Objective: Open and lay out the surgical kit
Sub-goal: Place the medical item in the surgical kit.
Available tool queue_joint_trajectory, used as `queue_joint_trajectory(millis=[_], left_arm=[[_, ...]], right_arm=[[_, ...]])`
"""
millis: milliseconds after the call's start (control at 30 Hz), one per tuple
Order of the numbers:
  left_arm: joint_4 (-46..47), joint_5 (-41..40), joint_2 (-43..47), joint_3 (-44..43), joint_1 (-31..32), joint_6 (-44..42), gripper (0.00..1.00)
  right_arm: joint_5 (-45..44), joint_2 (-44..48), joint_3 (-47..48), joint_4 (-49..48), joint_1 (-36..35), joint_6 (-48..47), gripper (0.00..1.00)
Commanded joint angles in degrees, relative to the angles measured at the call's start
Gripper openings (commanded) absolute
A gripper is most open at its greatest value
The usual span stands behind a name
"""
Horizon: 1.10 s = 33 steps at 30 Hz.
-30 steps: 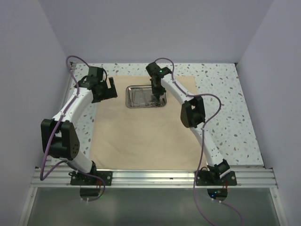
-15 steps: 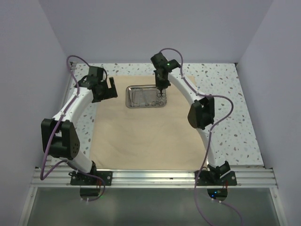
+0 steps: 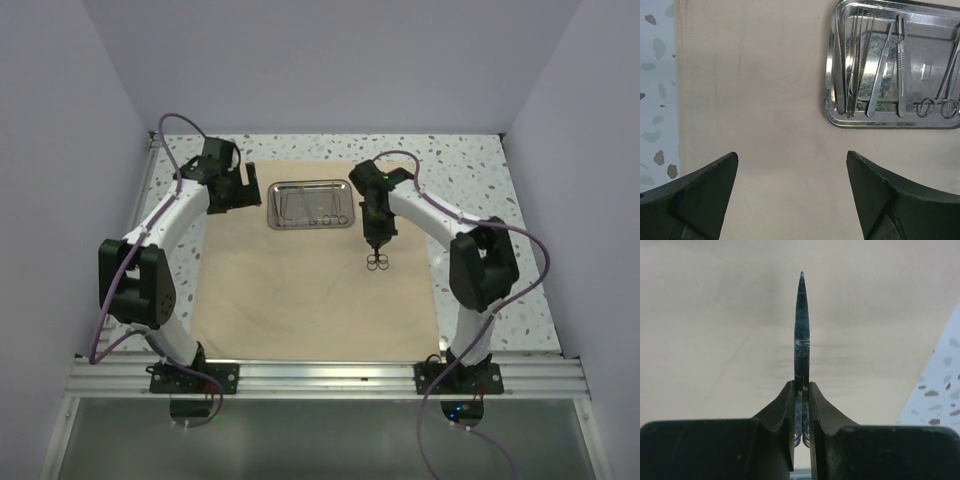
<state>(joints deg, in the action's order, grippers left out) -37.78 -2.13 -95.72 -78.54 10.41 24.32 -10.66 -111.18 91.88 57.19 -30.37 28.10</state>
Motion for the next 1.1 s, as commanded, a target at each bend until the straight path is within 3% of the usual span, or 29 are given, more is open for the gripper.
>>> queue_joint_trajectory(millis=[0,167,300,467,800,1067], left_arm=[[2.01,0.55,-0.69,-3.10,1.54,-0.50,0.93],[2.18,0.55,-1.66,-3.72,1.98,-0.50,0.93],[2.27,0.81,-2.27,-4.34,2.15,-0.59,0.93],[2.01,0.90,-3.42,-5.92,2.59,-0.94,0.93],[1.22,-0.33,-3.24,-6.01,2.59,-1.64,0.93],[1.48,-0.77,-2.63,-4.69,2.59,-1.64,0.93]], right_arm=[[1.77,11.58,-8.79,-2.43,-0.04,4.24,0.00],[7.31,18.45,-22.61,-2.87,-0.13,4.69,0.00],[7.06,17.66,-24.90,-2.70,-0.21,3.81,0.35],[5.74,13.37,-22.27,-2.61,-0.21,3.19,0.43],[4.85,6.86,-21.30,-4.37,-0.13,2.67,0.30],[6.17,4.92,-18.31,-4.28,-0.65,2.05,0.27]])
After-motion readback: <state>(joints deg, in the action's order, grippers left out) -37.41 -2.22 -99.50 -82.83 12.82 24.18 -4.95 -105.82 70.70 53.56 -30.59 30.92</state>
